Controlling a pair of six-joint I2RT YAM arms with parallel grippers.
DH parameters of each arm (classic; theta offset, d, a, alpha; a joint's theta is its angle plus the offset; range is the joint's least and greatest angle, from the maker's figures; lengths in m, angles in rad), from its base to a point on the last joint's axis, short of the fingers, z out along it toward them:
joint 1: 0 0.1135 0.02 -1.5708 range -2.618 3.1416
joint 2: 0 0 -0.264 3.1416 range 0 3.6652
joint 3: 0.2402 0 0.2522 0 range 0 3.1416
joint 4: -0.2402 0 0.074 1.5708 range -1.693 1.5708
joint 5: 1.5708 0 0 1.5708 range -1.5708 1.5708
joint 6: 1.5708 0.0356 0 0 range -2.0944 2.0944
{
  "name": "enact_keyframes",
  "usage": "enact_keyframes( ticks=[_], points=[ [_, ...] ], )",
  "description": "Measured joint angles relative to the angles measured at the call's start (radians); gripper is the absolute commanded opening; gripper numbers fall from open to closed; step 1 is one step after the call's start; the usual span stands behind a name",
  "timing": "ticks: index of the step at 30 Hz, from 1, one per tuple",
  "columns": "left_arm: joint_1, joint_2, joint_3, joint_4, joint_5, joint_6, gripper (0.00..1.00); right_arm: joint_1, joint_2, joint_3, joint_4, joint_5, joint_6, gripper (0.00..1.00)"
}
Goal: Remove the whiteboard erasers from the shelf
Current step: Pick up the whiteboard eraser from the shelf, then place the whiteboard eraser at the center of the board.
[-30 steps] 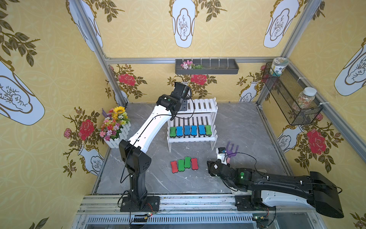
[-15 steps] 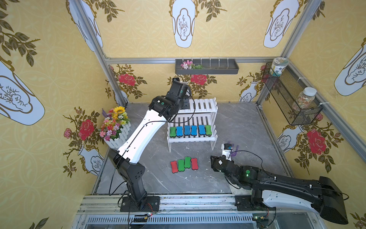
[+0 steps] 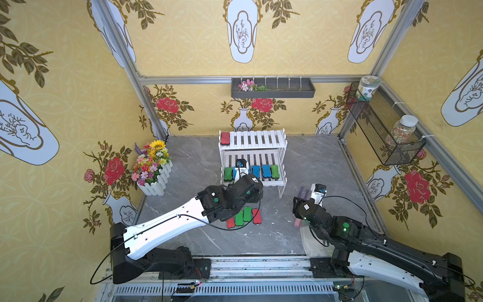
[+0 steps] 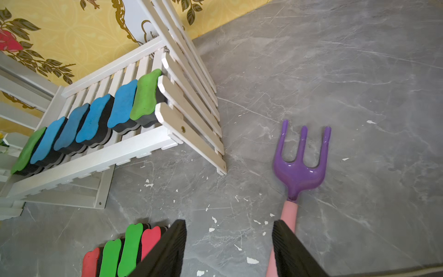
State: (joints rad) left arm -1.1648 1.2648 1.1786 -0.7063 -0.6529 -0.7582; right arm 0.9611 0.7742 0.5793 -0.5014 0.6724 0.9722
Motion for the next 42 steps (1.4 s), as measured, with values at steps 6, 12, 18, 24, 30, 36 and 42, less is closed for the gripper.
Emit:
enact_keyframes(
  ticks=[6, 12, 18, 24, 30, 36, 42],
  points=[
    [-0.085, 0.099, -0.161, 0.084, -0.023, -0.179, 0.35, -0.009, -0.034, 0.027, -0.049, 0.020, 0.000, 0.62],
    [-0.088, 0.309, -0.134, 0.222, 0.010, -0.221, 0.35, -0.013, -0.055, 0.098, -0.092, 0.068, -0.008, 0.62],
    [-0.076, 0.491, -0.020, 0.320, 0.063, -0.218, 0.32, -0.023, -0.080, 0.158, -0.134, 0.117, -0.020, 0.62],
    [-0.032, 0.536, -0.036, 0.341, 0.124, -0.277, 0.32, -0.027, -0.109, 0.173, -0.158, 0.145, -0.035, 0.62],
    [-0.011, 0.619, -0.002, 0.318, 0.153, -0.330, 0.29, -0.032, -0.111, 0.187, -0.161, 0.154, -0.057, 0.62],
    [-0.007, 0.653, 0.028, 0.293, 0.153, -0.368, 0.32, -0.034, -0.130, 0.189, -0.160, 0.164, -0.060, 0.62],
    [-0.003, 0.662, 0.034, 0.286, 0.153, -0.387, 0.46, -0.036, -0.131, 0.189, -0.160, 0.167, -0.060, 0.63]
  ],
)
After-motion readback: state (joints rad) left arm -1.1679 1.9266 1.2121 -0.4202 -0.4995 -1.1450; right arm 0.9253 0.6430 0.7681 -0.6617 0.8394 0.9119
